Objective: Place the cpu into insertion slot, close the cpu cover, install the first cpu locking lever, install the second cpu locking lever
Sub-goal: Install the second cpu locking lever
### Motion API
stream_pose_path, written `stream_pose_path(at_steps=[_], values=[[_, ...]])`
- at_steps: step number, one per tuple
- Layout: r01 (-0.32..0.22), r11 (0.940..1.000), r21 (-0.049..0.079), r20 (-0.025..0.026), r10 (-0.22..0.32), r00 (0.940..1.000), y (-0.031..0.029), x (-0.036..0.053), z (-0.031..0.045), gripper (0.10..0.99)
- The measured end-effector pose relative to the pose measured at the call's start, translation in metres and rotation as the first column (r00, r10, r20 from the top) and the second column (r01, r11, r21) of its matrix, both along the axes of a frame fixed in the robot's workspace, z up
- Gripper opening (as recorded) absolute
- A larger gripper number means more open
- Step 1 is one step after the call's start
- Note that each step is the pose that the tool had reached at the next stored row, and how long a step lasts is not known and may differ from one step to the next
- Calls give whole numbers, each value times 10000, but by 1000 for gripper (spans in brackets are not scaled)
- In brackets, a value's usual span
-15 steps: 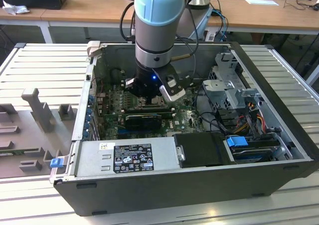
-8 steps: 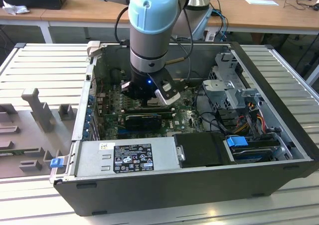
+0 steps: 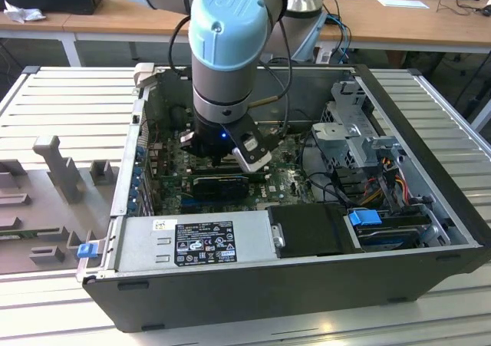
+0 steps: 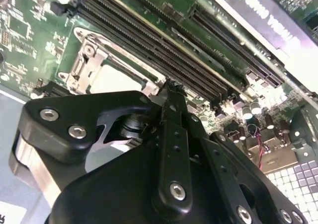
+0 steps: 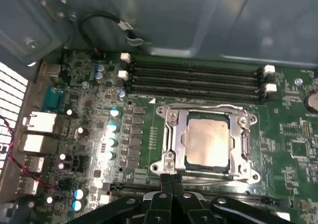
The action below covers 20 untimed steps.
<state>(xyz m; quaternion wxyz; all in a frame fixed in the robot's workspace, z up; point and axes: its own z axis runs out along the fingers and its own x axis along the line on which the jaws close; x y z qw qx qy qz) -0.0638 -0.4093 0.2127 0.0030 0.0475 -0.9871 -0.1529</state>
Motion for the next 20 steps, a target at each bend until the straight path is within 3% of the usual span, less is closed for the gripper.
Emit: stream_pose_path(at_steps=[4,10,17,19,20], values=[[-68,9998,197,2,68,10000,-4,-36,-95,106],[-68,9994,343,6,68,10000,-4,-77,-162,106],[-70,9977,670,12,70,10000,1,-86,-217,106],[-70,9978,664,10,69,10000,-1,-93,-213,106],[-71,9977,671,14,70,10000,0,-92,-149,106]])
